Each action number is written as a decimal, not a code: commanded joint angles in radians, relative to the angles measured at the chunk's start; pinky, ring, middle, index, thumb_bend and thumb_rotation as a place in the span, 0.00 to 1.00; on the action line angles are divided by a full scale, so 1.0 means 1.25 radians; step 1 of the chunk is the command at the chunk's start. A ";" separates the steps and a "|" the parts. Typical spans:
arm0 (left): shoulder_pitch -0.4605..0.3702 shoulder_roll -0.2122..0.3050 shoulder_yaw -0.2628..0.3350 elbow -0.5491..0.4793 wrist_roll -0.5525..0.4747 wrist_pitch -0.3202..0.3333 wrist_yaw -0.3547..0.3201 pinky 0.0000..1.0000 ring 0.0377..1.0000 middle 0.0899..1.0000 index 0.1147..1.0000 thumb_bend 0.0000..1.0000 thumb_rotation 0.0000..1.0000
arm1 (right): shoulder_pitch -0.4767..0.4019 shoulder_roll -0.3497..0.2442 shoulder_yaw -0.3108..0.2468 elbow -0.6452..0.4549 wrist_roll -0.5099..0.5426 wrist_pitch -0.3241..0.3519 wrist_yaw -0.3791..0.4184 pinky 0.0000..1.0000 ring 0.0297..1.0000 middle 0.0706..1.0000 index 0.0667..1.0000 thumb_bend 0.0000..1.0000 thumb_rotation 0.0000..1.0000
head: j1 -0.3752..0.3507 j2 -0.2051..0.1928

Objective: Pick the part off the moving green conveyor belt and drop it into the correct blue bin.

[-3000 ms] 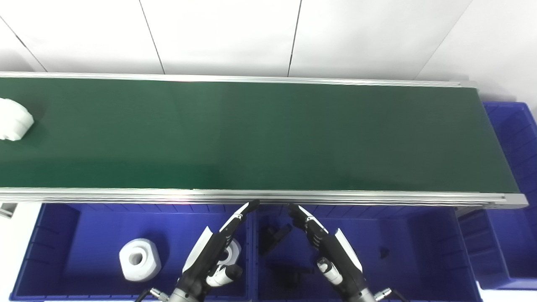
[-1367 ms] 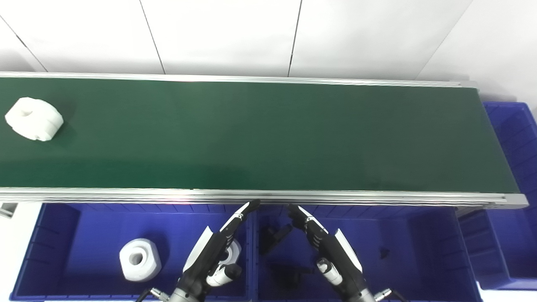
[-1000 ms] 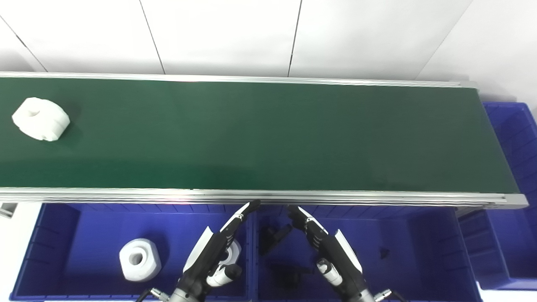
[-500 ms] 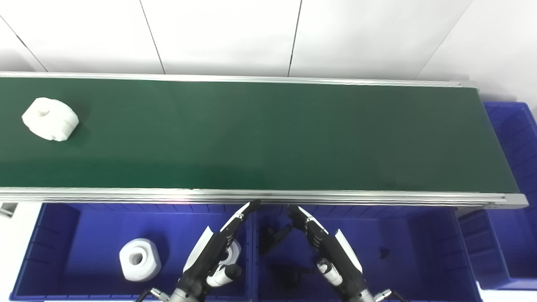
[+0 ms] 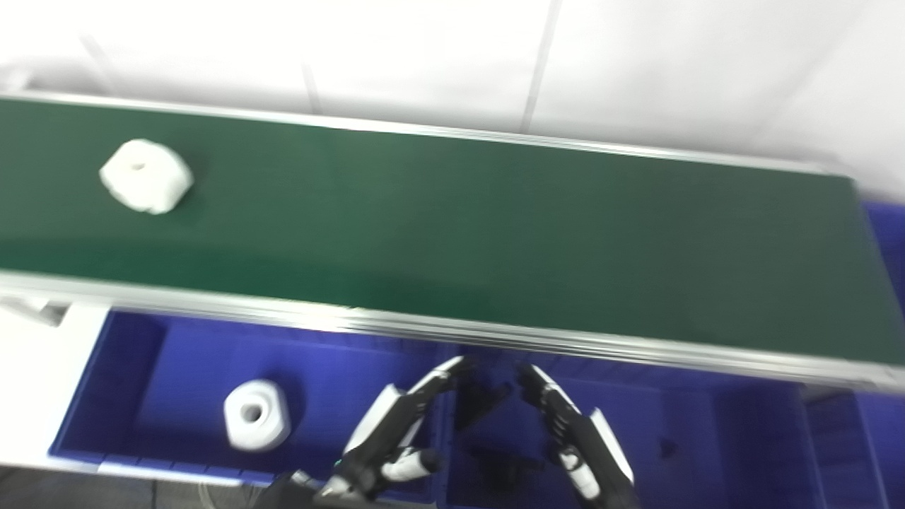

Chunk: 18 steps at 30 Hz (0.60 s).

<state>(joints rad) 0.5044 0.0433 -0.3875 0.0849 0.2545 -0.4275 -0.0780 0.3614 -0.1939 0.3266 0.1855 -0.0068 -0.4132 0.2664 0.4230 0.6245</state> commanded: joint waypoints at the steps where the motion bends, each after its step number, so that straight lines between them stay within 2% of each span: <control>1: -0.007 -0.008 -0.010 0.007 0.012 -0.033 0.025 0.88 0.93 0.90 0.87 0.98 1.00 | -0.006 -0.002 -0.010 -0.001 0.019 -0.045 0.018 0.99 0.98 0.97 0.93 1.00 1.00 | 0.021 -0.015; 5: -0.021 -0.014 -0.021 0.026 0.021 -0.033 0.042 0.84 0.91 0.89 0.85 0.97 1.00 | -0.013 0.000 -0.023 0.013 0.017 -0.045 0.026 1.00 1.00 0.99 0.95 1.00 1.00 | 0.045 -0.034; 15: -0.044 -0.003 -0.048 0.051 0.033 -0.034 0.089 0.78 0.88 0.86 0.83 0.97 0.98 | -0.020 0.009 -0.038 0.040 0.022 -0.045 0.045 1.00 1.00 1.00 0.97 1.00 1.00 | 0.036 -0.049; 18: -0.051 -0.001 -0.056 0.065 0.028 -0.034 0.098 0.78 0.88 0.87 0.83 0.97 0.98 | -0.023 0.009 -0.041 0.049 0.018 -0.045 0.046 1.00 1.00 0.99 0.96 1.00 1.00 | 0.045 -0.071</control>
<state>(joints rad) 0.4376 0.0600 -0.4289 0.1604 0.2923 -0.4405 0.0283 0.3376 -0.1895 0.2811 0.2555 0.0098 -0.4136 0.3153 0.4694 0.5476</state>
